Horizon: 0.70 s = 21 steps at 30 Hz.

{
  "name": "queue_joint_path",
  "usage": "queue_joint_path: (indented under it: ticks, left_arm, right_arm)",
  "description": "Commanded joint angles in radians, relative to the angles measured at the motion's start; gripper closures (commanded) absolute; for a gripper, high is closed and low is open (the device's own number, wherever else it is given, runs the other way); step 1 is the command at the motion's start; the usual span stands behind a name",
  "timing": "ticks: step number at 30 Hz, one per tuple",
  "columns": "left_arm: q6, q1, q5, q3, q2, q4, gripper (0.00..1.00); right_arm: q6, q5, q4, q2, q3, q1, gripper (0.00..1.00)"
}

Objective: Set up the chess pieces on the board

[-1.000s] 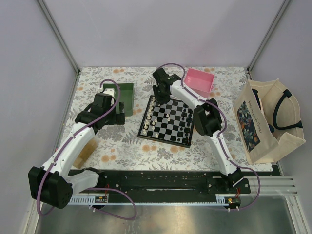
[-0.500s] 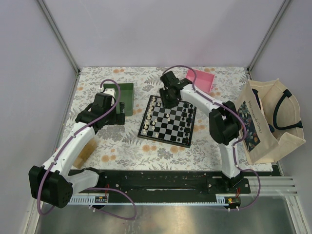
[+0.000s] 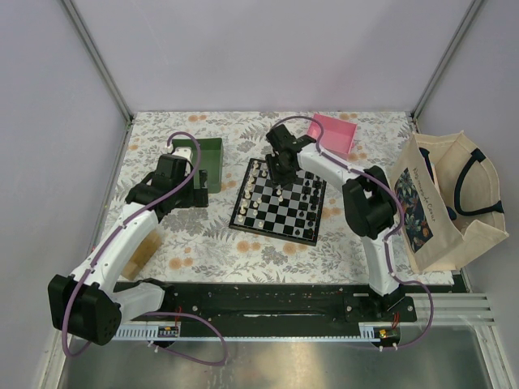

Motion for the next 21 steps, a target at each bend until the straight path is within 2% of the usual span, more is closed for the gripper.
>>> queue_joint_path:
  ticks: [1,9,15,18,21]
  left_arm:
    - [0.010,0.005,0.016,0.016,0.000,0.028,0.01]
    - [0.013,0.005,0.025,0.015,0.004,0.028,0.01]
    - [0.015,0.005,0.021,0.015,0.005,0.028,0.01]
    - [0.013,0.007,0.021,0.015,0.005,0.028,0.01]
    - [0.013,0.005,0.019,0.015,0.005,0.026,0.01]
  right_arm:
    - [0.007,0.000,0.014,0.023,0.022,0.010,0.58]
    - [0.009,0.014,0.016,0.034,0.019,0.011,0.61]
    - [0.004,0.014,0.016,0.025,0.010,0.010,0.69]
    - [0.006,0.014,0.014,0.021,0.008,0.011,0.69]
    - [0.007,0.015,0.013,0.023,0.007,0.011,0.65]
